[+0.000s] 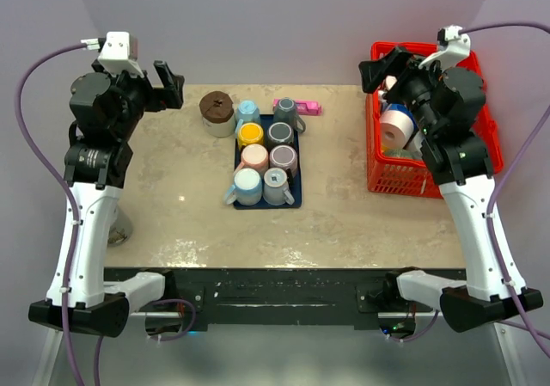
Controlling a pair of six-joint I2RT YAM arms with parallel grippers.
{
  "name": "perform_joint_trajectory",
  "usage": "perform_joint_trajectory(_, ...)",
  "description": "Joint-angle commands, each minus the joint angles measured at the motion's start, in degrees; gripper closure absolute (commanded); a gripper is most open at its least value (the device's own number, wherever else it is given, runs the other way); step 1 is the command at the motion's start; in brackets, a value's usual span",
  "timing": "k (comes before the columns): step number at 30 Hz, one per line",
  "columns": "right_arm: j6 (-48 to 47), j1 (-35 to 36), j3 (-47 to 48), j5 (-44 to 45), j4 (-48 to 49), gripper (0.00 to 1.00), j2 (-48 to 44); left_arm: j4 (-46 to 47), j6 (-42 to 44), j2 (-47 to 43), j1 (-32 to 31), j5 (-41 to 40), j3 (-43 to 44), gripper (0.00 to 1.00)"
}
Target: Turn the mug right side up
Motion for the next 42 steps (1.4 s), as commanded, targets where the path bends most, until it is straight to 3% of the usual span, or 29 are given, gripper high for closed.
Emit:
perform_joint_trajectory(1, -0.3, -0.2, -3.1, 0.8, 1.4, 0.01, -2.8, 1.0, -0.9, -0.4, 0.4, 0.3, -2.0, 0.01)
perform_joint_trajectory(6, -3.5, -0.2, -5.5, -5.9, 3.4, 0.01, -3.6, 4.7, -0.1, -1.5, 0.4, -1.5, -10.2, 0.01)
perform_joint_trajectory(7, -3.8, -0.1, -5.7, -12.5, 3.6, 0.01, -2.3, 4.8, -0.4, -1.1, 0.4, -1.8, -10.9, 0.01)
perform_joint_trajectory(10, -4.9, 2.0, -6.6, -18.0, 3.3, 0.01, 0.0, 2.6, -1.4, 2.7, 0.4, -0.4, -11.4, 0.01)
perform_joint_trajectory(16, -12.3, 15.0, -9.1, -9.4, -1.9, 0.01, 5.5, 5.5, -5.5, 2.3, 0.4, 3.7, -16.6, 0.01)
perform_joint_trajectory(27, -15.9, 28.9, -23.4, -0.5, -2.5, 0.08, 12.8, 5.1, -6.3, 1.6, 0.4, 8.1, -18.0, 0.01)
perform_joint_trajectory(33, -16.4, 30.8, -31.5, 0.3, 4.1, 0.12, 15.5, 5.6, -7.1, 1.8, 0.4, 9.6, -19.6, 0.01)
perform_joint_trajectory(37, -15.8, 31.5, -32.7, 5.4, 7.8, 0.25, 19.3, 5.6, -7.5, 1.9, 0.4, 9.7, -20.4, 0.01)
perform_joint_trajectory(42, -16.2, 31.8, -33.2, 7.2, 10.5, 0.32, 21.6, 5.5, -7.5, 1.9, 0.4, 9.3, -20.7, 0.01)
